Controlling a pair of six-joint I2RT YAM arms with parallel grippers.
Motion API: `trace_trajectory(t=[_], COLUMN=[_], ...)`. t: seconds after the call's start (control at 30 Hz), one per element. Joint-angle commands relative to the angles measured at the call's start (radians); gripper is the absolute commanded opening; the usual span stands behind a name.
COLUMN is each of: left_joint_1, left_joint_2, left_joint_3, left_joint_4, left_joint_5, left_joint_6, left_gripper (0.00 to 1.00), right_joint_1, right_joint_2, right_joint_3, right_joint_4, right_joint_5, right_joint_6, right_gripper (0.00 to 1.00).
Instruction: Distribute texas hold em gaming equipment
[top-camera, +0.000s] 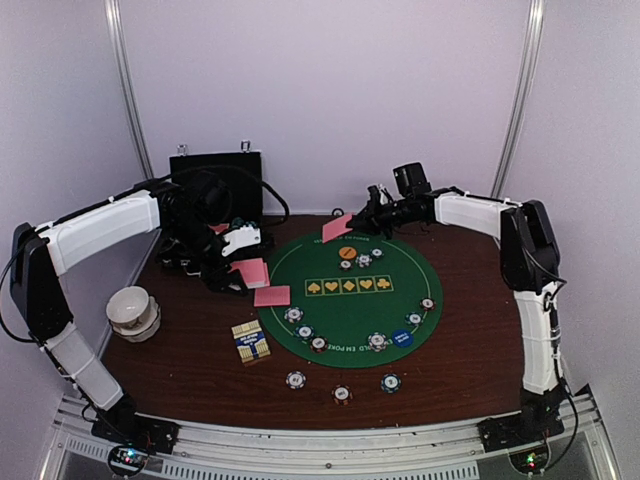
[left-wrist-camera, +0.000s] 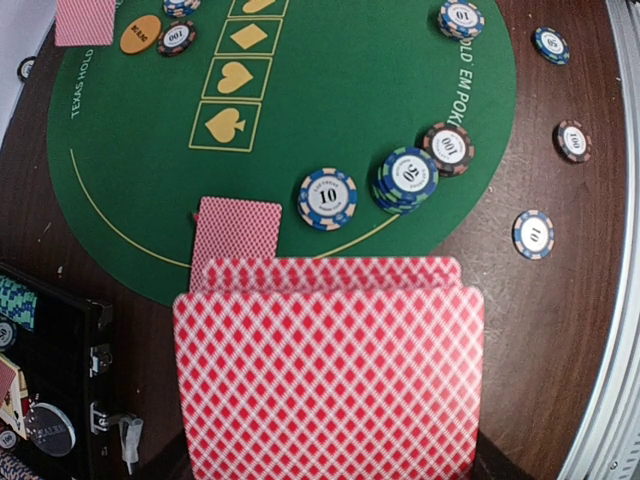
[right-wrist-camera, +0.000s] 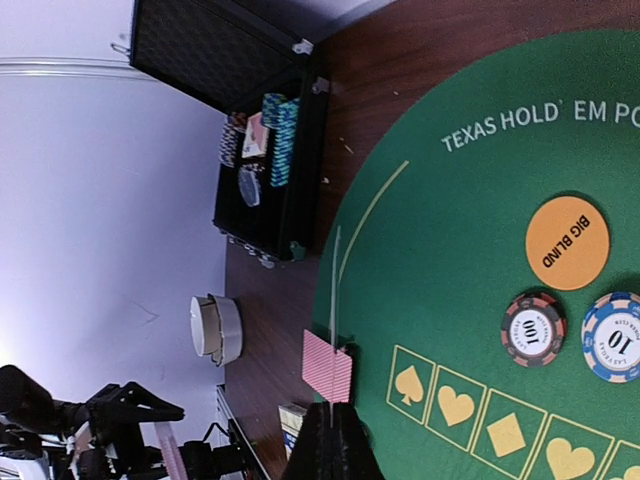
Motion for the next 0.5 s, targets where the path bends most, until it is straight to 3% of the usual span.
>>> trace_trajectory(t=[0.0, 0.37, 0.47], left_joint_1=[0.004, 0.004, 0.004], left_joint_2=[-0.039, -0.039, -0.042], left_joint_3=[0.018, 0.018, 0.018], left_joint_4=[0.002, -0.001, -0.003], left_joint_5=[0.011, 0.025, 0.024], left_joint_6=[0.007, 0.006, 0.006], left_gripper=[0.0, 0.0, 0.0], right_joint_1=[0.005, 0.017, 0.017], right_joint_2=[0.09, 0.19, 0.196], right_joint_3=[0.088, 0.185, 0.222], right_joint_4=[-0.105, -0.166, -0.23], right_joint_5=[0.031, 0.074, 0.117], right_joint_6=[-0.046, -0.066, -0.114], right_gripper=[0.0, 0.0, 0.06])
